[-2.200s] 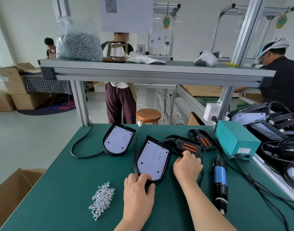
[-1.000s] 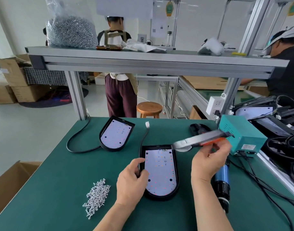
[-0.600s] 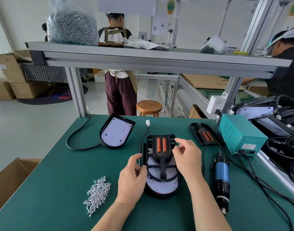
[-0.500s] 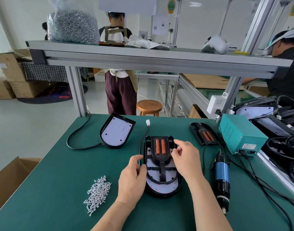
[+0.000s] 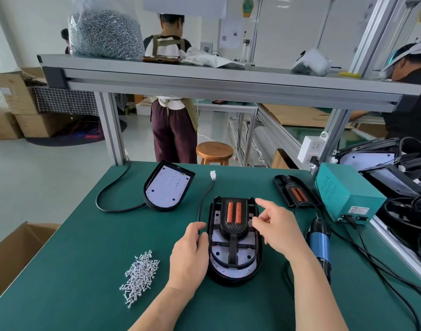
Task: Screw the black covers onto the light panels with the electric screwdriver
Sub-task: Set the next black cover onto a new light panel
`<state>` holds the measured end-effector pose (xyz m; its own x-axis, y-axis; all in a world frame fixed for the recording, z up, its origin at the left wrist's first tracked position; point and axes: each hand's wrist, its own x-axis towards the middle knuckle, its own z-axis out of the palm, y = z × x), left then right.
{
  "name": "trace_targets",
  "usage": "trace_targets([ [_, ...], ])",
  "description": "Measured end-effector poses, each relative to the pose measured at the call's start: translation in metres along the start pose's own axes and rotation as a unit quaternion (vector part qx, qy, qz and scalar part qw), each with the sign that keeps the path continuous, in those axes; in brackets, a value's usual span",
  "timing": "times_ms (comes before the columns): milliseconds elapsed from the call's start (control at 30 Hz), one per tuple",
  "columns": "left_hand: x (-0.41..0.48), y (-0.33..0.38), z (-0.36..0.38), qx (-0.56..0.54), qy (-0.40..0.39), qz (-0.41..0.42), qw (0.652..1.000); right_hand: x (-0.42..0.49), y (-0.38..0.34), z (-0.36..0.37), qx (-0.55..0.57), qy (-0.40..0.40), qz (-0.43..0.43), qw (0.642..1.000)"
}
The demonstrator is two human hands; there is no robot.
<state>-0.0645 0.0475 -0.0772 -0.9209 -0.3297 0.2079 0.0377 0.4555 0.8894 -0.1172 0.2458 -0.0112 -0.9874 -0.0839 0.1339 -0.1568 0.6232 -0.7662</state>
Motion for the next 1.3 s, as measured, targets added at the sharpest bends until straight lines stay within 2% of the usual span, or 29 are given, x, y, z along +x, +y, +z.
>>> trace_targets([
  [100, 0.000, -0.001, 0.000, -0.011, 0.003, -0.011, 1.000, -0.001, -0.001, -0.002, -0.012, -0.024, -0.011, 1.000],
  [300, -0.001, -0.003, 0.001, 0.014, 0.000, 0.029, 0.999, 0.002, 0.008, -0.001, -0.050, -0.056, 0.013, 0.997],
  [433, 0.000, -0.003, 0.001, 0.031, 0.002, 0.031, 0.999, 0.008, 0.015, 0.004, -0.012, 0.093, 0.040, 0.995],
  [500, 0.001, -0.002, 0.001, 0.034, -0.002, 0.031, 0.999, 0.011, 0.017, 0.010, 0.022, 0.118, 0.050, 0.991],
  [667, 0.000, -0.001, 0.000, 0.038, -0.009, 0.020, 0.999, 0.011, 0.020, 0.035, 0.093, 0.000, 0.091, 0.991],
  [833, -0.003, 0.004, -0.003, 0.045, -0.020, 0.012, 0.999, 0.009, 0.018, 0.032, 0.161, -0.041, 0.110, 0.980],
  [1167, -0.025, 0.012, -0.022, 0.011, -0.074, -0.025, 0.997, -0.020, 0.024, 0.034, 0.192, -0.048, 0.112, 0.974],
  [1300, -0.021, 0.012, -0.038, 0.078, -0.055, -0.027, 0.995, -0.033, 0.025, 0.036, 0.199, -0.051, 0.101, 0.973],
])
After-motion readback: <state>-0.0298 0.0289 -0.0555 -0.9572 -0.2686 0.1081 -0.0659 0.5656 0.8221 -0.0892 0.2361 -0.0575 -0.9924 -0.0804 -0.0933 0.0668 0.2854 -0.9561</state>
